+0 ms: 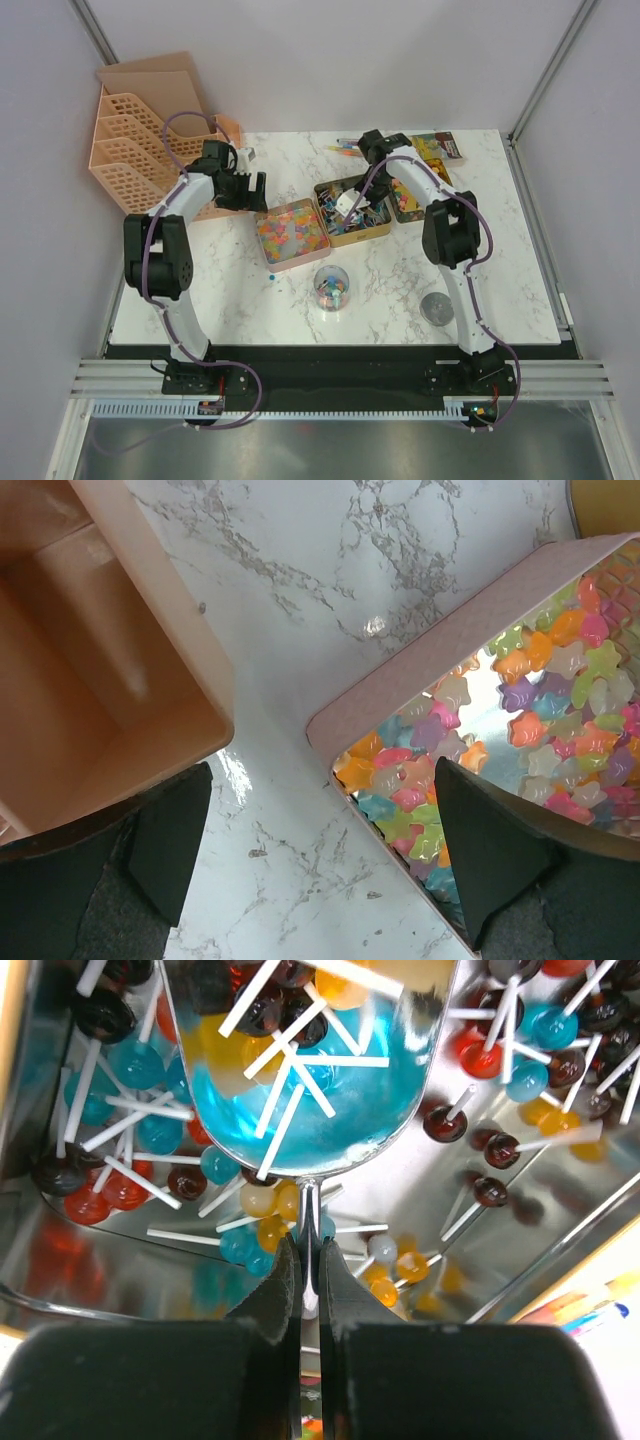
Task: Pack the candies
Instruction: Scoop the fake candies from the storage box.
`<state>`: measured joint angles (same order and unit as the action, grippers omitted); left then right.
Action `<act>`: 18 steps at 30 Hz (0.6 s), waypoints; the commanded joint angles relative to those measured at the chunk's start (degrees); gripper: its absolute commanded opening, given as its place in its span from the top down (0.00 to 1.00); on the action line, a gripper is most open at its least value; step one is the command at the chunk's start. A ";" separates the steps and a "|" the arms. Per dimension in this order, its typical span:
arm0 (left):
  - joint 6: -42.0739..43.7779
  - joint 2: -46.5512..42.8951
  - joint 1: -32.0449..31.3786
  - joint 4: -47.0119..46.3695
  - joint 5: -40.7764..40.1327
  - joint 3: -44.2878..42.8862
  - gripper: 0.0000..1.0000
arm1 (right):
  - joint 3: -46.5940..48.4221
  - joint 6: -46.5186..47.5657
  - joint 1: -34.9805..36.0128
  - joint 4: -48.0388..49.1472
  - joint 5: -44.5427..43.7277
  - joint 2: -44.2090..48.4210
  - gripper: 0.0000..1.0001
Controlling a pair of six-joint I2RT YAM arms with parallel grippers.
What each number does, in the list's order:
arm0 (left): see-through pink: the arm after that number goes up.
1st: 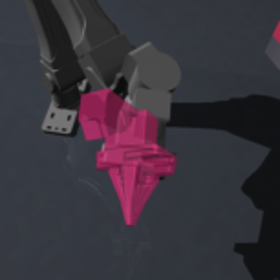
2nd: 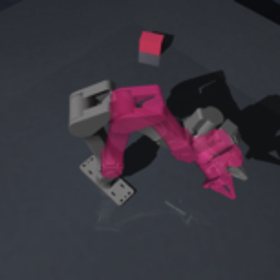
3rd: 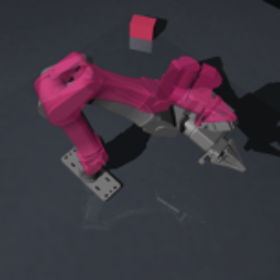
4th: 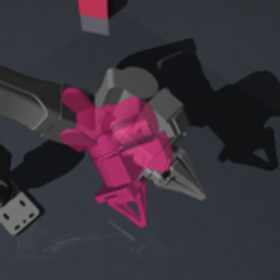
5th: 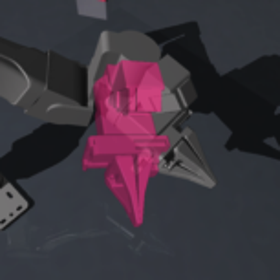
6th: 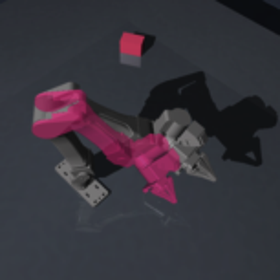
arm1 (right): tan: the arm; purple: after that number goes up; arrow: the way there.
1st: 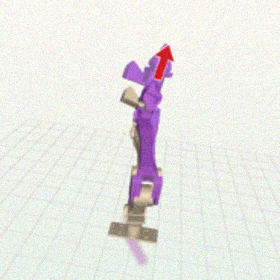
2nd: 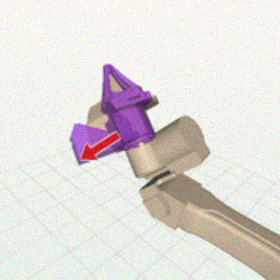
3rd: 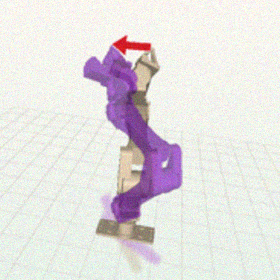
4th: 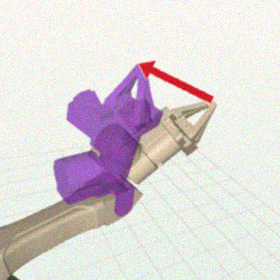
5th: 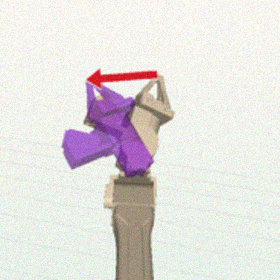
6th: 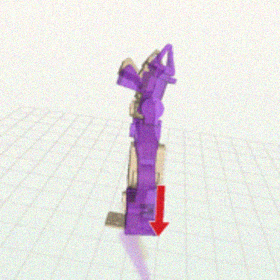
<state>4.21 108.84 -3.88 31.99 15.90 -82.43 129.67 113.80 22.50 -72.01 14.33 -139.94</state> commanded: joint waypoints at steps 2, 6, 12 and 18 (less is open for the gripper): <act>5.02 2.17 0.10 -0.43 -1.93 -3.35 0.00 | 0.85 7.41 -1.67 -3.84 5.80 3.97 1.00; 5.37 2.78 0.10 0.09 -1.84 -5.19 0.00 | 1.91 5.65 -3.07 -3.14 6.24 4.85 1.00; 5.11 3.49 0.10 0.44 -1.75 -6.95 0.00 | 1.64 2.66 -3.61 -0.33 6.06 8.19 1.00; 3.88 3.31 0.10 0.01 -1.31 -7.92 0.00 | -2.91 -2.51 -2.21 4.32 2.65 14.25 1.00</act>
<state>5.93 111.44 -4.01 37.69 15.51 -87.29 128.44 113.23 19.25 -69.95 16.58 -131.96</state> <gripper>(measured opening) 0.995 0.044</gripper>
